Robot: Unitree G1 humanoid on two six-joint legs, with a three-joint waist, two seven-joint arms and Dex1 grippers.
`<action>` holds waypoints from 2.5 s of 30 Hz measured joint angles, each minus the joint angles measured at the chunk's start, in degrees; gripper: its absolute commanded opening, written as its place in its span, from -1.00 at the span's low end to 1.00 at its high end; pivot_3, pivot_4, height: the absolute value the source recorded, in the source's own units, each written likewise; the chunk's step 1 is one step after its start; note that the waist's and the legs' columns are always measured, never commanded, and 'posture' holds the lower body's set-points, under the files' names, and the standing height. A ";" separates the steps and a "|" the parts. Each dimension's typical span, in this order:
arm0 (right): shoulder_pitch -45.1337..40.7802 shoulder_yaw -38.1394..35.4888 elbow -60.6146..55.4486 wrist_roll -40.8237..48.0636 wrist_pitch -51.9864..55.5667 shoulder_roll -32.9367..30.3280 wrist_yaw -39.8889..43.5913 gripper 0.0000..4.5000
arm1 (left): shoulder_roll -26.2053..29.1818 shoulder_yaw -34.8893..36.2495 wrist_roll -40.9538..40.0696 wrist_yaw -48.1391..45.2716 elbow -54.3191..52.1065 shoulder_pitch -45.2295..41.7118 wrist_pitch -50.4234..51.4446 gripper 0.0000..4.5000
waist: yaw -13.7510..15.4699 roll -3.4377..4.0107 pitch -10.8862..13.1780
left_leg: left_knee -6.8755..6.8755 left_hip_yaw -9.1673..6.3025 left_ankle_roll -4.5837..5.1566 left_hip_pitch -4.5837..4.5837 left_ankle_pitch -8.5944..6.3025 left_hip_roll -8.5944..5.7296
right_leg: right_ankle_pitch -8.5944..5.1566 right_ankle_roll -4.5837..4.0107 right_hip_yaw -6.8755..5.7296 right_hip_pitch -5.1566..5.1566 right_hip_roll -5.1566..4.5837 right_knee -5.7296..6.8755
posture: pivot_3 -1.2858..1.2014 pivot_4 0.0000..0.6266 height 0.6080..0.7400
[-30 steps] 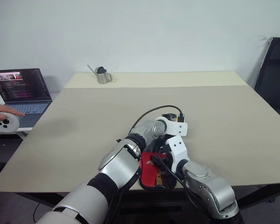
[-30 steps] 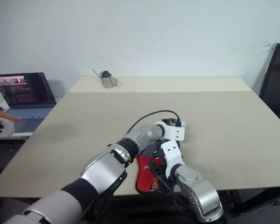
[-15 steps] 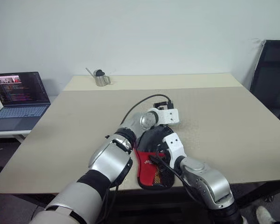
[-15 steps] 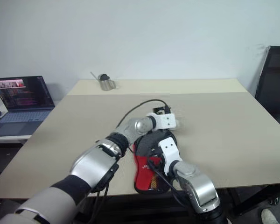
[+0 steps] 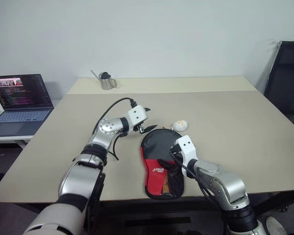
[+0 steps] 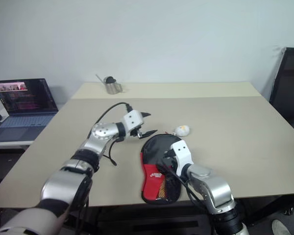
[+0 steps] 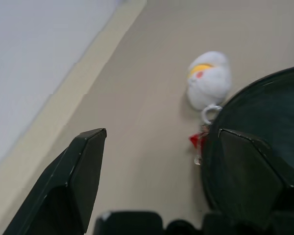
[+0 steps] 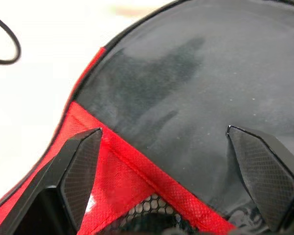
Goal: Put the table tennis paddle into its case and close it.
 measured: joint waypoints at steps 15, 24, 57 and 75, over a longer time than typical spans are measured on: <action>-9.98 -12.59 -4.67 13.42 5.20 -15.51 11.34 1.00 | -2.67 -3.07 -9.97 -9.24 -29.23 14.69 21.62 0.99 | 0.83 0.32 0.36 | 0.00 0.03 0.02 -0.97 -0.01 -0.06 | 0.19 -0.31 -0.01 -0.84 -0.04 -0.36 | 0.03 -0.52 1.00; -19.14 -11.82 15.01 5.28 -7.61 -17.51 8.34 1.00 | -5.03 -9.07 -7.34 -9.96 -26.53 13.13 24.76 0.99 | 0.54 0.38 0.40 | -0.01 0.12 0.03 -0.98 -0.01 -0.05 | 0.22 -0.36 0.07 -0.90 -0.02 -0.34 | 0.03 -0.52 1.00; -43.78 -11.98 85.30 -9.23 -45.36 -1.71 6.00 0.92 | -4.68 -11.57 -4.78 -9.59 -29.62 14.36 29.43 1.00 | -0.78 0.44 0.40 | -0.03 0.15 -0.15 -0.97 0.09 -0.05 | 0.26 -0.42 0.17 -0.97 -0.02 -0.31 | 0.03 -0.52 1.00; -43.93 -11.98 85.27 -11.16 -45.97 -0.71 3.26 -0.80 | -5.46 -12.16 -4.73 -10.53 -18.26 10.08 25.95 1.00 | -0.80 0.56 0.24 | 0.03 0.16 -0.09 -0.35 0.07 -0.06 | 0.28 -0.47 0.25 -0.65 0.03 0.35 | 0.03 -0.52 1.00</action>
